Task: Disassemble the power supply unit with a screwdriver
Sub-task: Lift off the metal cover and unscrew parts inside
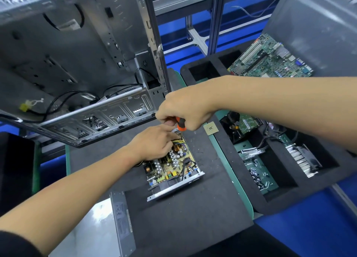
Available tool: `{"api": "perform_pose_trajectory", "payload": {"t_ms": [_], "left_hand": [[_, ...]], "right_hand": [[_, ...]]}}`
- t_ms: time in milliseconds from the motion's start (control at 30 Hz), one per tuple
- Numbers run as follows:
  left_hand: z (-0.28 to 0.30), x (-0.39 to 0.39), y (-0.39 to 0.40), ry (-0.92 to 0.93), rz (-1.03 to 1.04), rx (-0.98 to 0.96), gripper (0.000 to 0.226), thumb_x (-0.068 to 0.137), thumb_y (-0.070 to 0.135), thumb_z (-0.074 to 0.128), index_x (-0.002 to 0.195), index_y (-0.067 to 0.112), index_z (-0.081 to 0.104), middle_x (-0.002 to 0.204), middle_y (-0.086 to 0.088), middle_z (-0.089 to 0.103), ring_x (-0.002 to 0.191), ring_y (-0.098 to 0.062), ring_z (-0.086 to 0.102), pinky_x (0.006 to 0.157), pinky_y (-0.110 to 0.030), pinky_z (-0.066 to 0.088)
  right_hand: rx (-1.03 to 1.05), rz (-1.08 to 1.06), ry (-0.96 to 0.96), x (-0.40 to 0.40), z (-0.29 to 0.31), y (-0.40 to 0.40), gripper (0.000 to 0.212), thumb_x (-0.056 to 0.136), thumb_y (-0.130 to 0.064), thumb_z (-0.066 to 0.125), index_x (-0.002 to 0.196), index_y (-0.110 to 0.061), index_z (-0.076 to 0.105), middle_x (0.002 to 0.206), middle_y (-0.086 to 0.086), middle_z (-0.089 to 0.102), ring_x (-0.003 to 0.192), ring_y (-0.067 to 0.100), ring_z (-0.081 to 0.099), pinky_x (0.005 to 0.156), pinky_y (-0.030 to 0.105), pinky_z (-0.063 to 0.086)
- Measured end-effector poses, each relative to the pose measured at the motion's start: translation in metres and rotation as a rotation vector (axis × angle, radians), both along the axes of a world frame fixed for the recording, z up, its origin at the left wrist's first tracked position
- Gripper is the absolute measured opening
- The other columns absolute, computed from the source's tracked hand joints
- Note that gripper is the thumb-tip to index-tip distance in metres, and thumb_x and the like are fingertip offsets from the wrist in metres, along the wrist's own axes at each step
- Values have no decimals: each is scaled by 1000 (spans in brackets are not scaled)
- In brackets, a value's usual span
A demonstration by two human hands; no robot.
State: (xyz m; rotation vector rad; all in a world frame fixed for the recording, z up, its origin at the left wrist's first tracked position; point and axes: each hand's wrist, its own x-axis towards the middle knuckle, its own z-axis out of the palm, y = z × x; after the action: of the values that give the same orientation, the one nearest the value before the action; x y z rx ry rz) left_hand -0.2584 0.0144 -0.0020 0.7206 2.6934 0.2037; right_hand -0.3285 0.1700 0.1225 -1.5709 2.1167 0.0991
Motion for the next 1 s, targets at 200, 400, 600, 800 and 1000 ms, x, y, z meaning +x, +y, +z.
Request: {"api": "perform_pose_trajectory", "payload": {"t_ms": [200,400,600,800,1000], "left_hand": [[0,-2,-1,-32,1,-24,59,82,28,24,130,20,58,117,-7,53,106,-26,53,82,-41,47],[3,0,1,-32,13,8,59,82,27,24,127,20,61,124,-4,53,105,-25,54,83,-41,48],[1,-1,1,-18,5,-15,58,82,27,26,128,19,60,111,-7,54,100,-29,55,79,-40,48],[1,-1,1,-36,32,40,57,81,27,26,124,19,62,120,-3,56,104,-26,56,83,-39,48],[0,-2,1,-56,54,73,58,79,26,29,130,24,56,119,-2,60,108,-25,57,86,-37,49]], "right_hand": [[41,-184,288,1,-7,-5,16,104,-30,33,98,-16,27,73,3,38,58,18,40,49,34,25],[-47,-43,6,1,2,1,26,79,-5,59,96,-18,43,78,-8,51,77,16,48,52,16,33],[28,-167,298,3,-4,1,33,105,-43,31,116,-14,42,74,1,36,59,14,37,49,32,26],[-14,-81,51,1,0,3,24,83,-13,60,98,-20,43,88,-4,47,70,9,44,54,27,30],[25,-263,152,5,-8,4,37,99,-54,37,96,-16,40,82,5,50,69,22,57,64,38,49]]}}
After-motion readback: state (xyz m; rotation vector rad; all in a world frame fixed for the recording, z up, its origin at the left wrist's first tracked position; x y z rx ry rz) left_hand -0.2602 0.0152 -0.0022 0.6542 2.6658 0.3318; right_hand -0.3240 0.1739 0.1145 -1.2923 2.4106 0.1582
